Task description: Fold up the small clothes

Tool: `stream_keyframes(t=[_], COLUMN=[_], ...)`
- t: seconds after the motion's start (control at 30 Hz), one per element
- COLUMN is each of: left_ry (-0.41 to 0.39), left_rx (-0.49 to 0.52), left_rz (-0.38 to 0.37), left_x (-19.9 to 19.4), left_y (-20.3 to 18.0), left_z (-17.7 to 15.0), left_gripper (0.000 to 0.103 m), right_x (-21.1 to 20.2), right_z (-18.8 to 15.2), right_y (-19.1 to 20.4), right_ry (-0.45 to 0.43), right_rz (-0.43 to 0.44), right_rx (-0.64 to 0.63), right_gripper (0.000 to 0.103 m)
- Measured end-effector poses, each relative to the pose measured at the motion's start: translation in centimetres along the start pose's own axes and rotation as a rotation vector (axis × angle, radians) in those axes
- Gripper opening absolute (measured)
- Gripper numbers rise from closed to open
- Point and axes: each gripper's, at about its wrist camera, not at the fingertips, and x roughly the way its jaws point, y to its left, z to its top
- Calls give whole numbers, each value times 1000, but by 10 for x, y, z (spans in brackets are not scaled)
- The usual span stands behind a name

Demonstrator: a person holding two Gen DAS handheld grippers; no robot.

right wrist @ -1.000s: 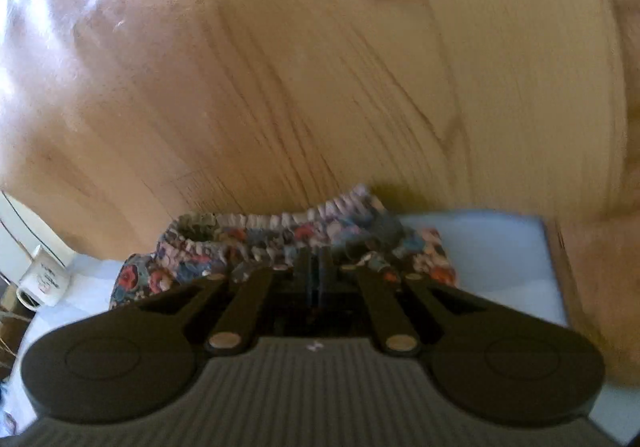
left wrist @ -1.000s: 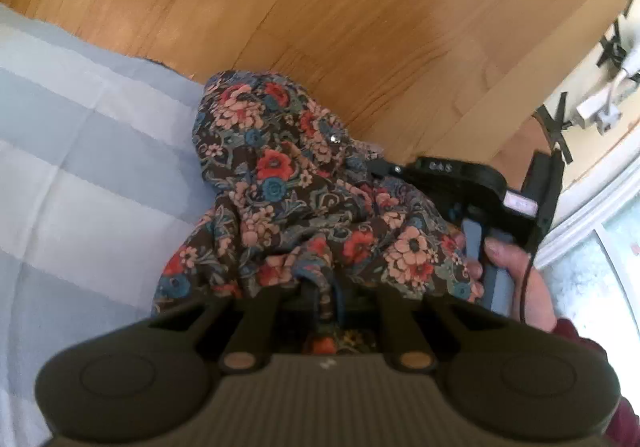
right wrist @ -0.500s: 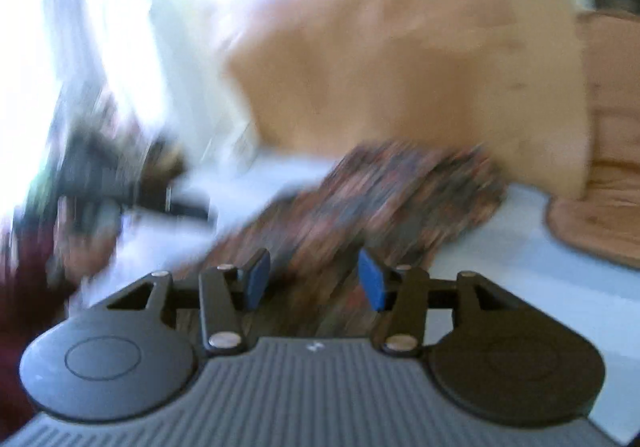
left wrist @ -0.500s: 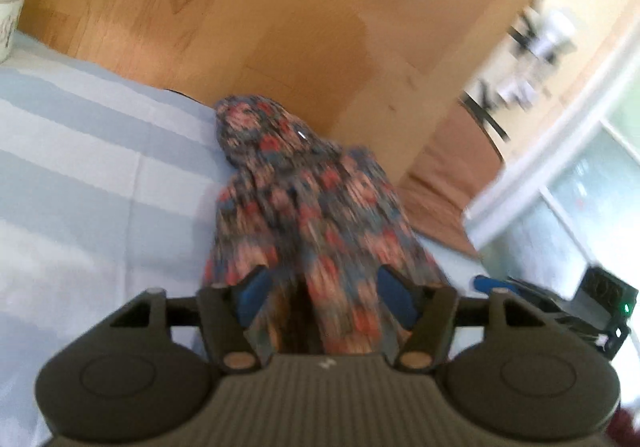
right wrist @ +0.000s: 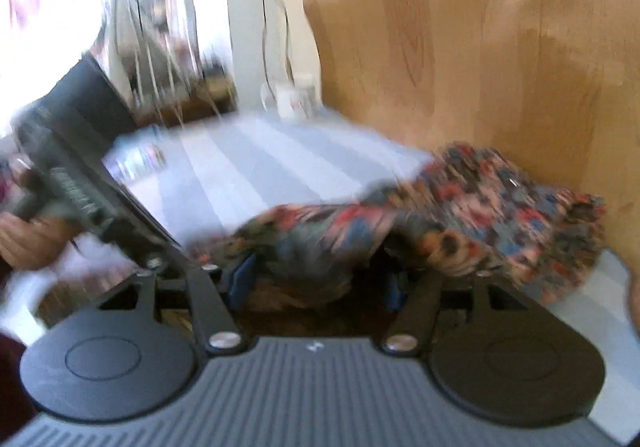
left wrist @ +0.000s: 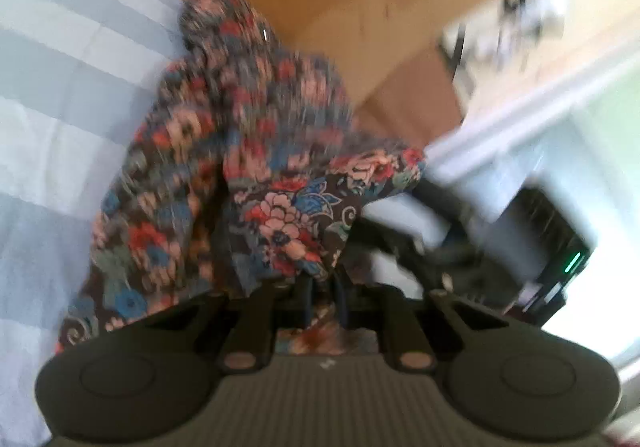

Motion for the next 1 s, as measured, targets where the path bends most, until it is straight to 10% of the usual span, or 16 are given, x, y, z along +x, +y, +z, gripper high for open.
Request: stream_keyframes(t=[0.23,0.37,0.47,0.8,1.0], left_ry=[-42,-38,-38,-31,121], left_rx=[-117,-130,-148,32,-19], left_rz=[-40,-27,-52,-138,182], left_x=[-8,0,-3,-39,18], left_y=[19,23,26,-29,0], left_z=[14,16,15,-8,-28], left_gripper=[10,11,10,10,24], right_x=[27,34,22,-79,-80], right_z=[-2,-7,1,17,-41], right_y=[-25,-24,-7,29,39], right_ry=[34,66,62,179,324], right_rz=[43,75,54,72,-226], right_rx=[200,244,194,481,482], right_gripper=[60,19,14,15,42])
